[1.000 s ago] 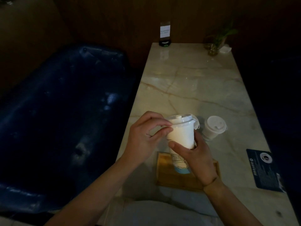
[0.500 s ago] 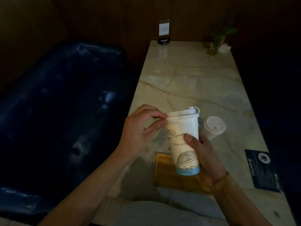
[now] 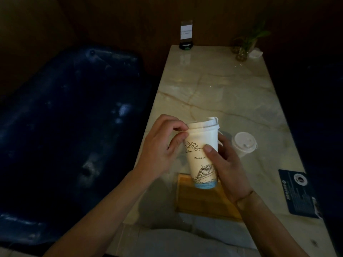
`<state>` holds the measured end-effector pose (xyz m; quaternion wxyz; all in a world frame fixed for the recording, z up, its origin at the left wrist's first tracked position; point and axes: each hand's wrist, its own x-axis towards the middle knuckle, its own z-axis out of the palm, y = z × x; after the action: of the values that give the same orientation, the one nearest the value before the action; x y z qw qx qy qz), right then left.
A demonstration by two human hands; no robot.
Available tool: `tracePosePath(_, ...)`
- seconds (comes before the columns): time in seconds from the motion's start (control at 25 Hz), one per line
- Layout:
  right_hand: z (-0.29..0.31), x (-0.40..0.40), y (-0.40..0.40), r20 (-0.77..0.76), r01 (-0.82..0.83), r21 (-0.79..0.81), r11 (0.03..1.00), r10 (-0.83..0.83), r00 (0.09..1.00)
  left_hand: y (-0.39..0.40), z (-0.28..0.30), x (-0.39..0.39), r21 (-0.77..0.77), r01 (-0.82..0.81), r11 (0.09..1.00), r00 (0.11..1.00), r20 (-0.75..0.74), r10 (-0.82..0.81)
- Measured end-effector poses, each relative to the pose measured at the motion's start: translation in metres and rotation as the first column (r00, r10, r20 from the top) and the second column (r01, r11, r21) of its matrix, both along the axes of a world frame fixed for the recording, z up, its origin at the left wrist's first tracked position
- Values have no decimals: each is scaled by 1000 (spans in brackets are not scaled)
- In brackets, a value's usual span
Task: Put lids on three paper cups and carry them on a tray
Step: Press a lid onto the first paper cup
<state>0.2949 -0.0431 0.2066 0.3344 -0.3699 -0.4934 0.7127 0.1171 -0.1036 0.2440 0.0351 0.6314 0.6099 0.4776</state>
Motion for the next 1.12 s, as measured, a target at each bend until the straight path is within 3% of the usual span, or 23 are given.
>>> tracePosePath(0.16, -3, -8, -3, 127, -35, 169, 985, 13, 992, 5, -3, 10, -28, -6, 1000, 991, -133, 2)
tracePosePath(0.28, -5, -13, -2, 246, -5, 284, 959, -67, 967, 7, -9, 18, -20, -24, 1000, 975, -221, 19)
tracePosePath(0.48, -10, -7, -1, 247, 42, 208, 977, -94, 964, 9, -14, 14, 18, 14, 1000, 983, -185, -11)
tracePosePath(0.72, -4, -1, -1, 6, 33, -41, 999, -32, 999, 8, -6, 8, 52, 35, 998, 998, -59, -32)
tracePosePath(0.92, 1, 12, 1, -188, -155, -213, 965, 115, 975, 4, 1, 7, 54, 75, 996, 997, 11, -76)
tracePosePath(1.12, 2, 22, 9, -257, -290, -259, 921, 224, 940, 5, 2, 6, 5, 73, 997, 997, 23, -73)
